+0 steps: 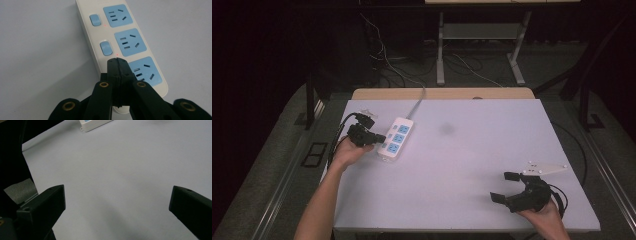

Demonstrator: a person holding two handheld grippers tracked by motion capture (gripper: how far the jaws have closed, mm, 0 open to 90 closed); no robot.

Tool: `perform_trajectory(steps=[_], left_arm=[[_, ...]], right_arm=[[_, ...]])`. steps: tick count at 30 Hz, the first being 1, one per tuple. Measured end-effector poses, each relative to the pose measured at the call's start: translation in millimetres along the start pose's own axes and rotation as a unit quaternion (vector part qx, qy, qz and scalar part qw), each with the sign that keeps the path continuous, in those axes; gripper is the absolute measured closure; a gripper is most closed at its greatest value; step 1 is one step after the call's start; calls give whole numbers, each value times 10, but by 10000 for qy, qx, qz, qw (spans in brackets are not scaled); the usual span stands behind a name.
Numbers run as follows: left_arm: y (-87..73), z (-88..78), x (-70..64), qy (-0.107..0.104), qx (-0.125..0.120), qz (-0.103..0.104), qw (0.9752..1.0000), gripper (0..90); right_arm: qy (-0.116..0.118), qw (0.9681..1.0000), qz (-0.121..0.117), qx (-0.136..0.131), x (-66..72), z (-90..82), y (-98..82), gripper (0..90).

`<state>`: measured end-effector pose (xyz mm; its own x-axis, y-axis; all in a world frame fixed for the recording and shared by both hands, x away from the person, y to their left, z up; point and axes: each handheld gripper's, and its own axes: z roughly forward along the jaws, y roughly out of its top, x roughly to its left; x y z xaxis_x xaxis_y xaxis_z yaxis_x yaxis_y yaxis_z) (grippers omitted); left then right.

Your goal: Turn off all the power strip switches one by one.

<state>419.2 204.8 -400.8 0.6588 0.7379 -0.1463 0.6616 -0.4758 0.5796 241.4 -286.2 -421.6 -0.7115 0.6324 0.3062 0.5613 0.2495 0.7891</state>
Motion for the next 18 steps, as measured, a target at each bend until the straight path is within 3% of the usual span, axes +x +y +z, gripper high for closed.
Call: perform_trajectory(steps=[9, 18], left_arm=[[-15, 24, -13, -63, 204, 64, 9998, 891], [-12, 37, 2, -156, 181, -17, 9997, 892]], right_arm=[[15, 10000, 18, 6, -3, 3, -3, 5], [10, 10000, 20, -3, -22, -1, -8, 5]])
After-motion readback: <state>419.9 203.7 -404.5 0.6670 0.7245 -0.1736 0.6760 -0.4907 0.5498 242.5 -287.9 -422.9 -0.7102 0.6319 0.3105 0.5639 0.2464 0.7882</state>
